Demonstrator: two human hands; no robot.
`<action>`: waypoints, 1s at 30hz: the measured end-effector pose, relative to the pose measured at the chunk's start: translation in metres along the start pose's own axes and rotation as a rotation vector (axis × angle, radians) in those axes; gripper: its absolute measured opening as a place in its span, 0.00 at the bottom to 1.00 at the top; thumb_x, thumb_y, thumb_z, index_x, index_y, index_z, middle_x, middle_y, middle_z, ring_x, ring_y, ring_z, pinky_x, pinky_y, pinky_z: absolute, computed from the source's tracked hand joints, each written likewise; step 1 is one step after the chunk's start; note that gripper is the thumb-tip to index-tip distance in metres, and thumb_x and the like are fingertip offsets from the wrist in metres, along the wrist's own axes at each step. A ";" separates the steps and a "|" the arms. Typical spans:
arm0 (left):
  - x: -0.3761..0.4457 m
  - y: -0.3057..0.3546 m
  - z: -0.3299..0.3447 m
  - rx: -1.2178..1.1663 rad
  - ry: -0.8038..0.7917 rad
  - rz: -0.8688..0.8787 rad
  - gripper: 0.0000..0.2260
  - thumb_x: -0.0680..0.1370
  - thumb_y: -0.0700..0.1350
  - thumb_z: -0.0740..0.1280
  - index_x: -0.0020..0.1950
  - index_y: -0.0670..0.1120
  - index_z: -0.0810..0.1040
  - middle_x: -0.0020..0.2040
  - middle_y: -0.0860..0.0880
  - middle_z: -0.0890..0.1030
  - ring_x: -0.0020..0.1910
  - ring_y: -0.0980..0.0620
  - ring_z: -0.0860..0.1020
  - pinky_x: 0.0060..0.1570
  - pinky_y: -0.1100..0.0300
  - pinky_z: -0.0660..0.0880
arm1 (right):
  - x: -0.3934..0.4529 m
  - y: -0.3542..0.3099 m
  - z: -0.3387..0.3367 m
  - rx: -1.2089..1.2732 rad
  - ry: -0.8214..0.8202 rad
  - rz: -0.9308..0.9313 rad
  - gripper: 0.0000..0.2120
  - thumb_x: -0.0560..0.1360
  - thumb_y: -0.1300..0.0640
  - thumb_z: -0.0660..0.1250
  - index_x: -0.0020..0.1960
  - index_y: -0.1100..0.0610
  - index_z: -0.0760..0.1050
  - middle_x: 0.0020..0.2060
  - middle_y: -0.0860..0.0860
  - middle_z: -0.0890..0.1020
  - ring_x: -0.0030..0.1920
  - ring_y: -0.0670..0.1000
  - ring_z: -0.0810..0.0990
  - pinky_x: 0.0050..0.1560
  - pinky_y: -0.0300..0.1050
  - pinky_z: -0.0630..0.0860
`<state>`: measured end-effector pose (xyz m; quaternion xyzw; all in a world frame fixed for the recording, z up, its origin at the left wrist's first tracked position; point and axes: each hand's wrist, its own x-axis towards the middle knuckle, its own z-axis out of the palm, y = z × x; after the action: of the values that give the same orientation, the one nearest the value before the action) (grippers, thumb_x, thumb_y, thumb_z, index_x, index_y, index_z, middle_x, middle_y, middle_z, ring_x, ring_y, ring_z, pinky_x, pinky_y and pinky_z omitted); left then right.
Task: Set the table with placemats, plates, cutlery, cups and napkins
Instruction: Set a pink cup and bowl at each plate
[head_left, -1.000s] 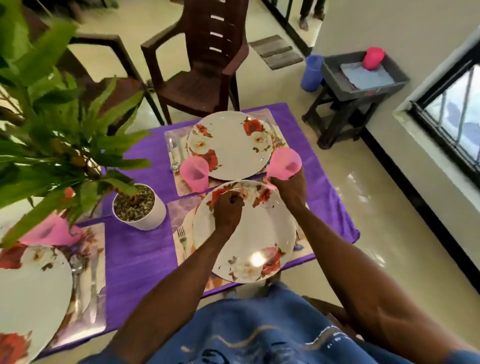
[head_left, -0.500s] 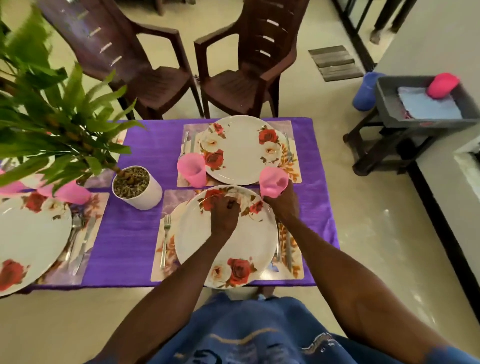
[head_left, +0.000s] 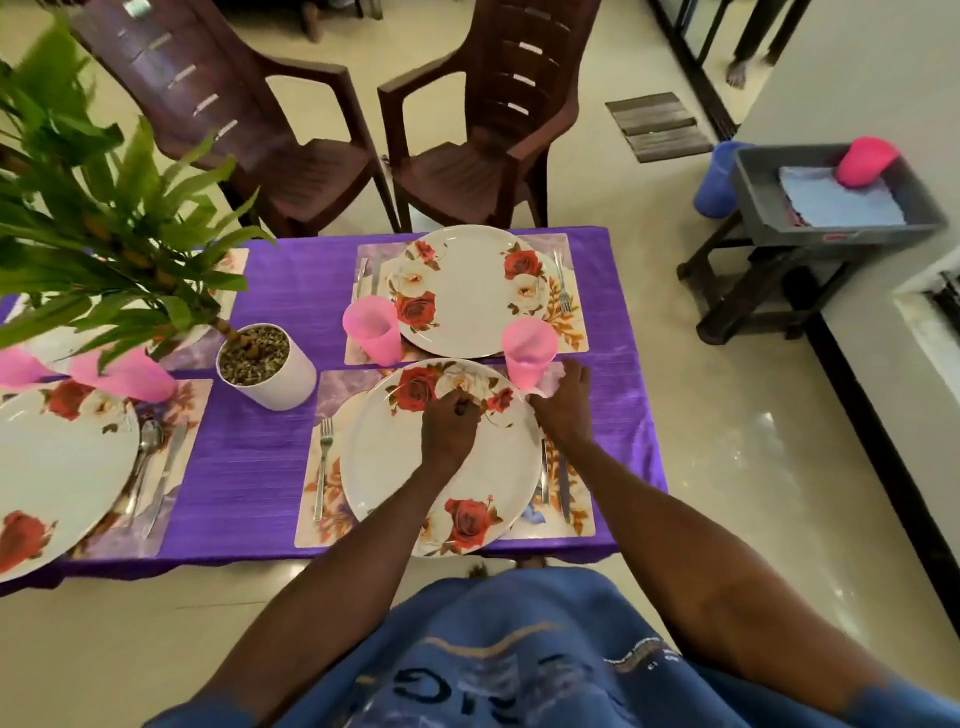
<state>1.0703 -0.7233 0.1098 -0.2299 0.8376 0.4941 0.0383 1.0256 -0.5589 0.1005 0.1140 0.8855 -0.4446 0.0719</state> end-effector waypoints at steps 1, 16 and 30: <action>0.000 -0.003 0.001 0.006 0.000 0.004 0.08 0.72 0.45 0.63 0.41 0.44 0.81 0.37 0.48 0.82 0.40 0.47 0.80 0.43 0.51 0.78 | -0.006 0.000 0.001 -0.002 0.014 -0.012 0.28 0.69 0.57 0.74 0.64 0.61 0.65 0.59 0.57 0.69 0.54 0.56 0.73 0.45 0.51 0.74; -0.044 -0.018 0.036 0.246 -0.109 0.257 0.09 0.79 0.45 0.62 0.51 0.44 0.81 0.49 0.44 0.84 0.48 0.44 0.80 0.44 0.56 0.73 | -0.078 0.034 0.002 -0.280 0.148 -0.043 0.09 0.80 0.59 0.56 0.50 0.62 0.73 0.50 0.59 0.79 0.48 0.62 0.77 0.42 0.52 0.70; -0.062 0.045 0.146 0.290 -0.230 0.504 0.11 0.79 0.46 0.61 0.51 0.44 0.82 0.48 0.43 0.84 0.47 0.40 0.80 0.43 0.53 0.74 | -0.052 0.099 -0.086 -0.192 0.518 0.001 0.09 0.81 0.60 0.57 0.49 0.63 0.73 0.48 0.61 0.78 0.47 0.64 0.76 0.48 0.56 0.70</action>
<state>1.0827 -0.5600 0.0897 0.0501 0.9202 0.3861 0.0414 1.0999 -0.4399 0.0872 0.2171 0.9124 -0.3147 -0.1464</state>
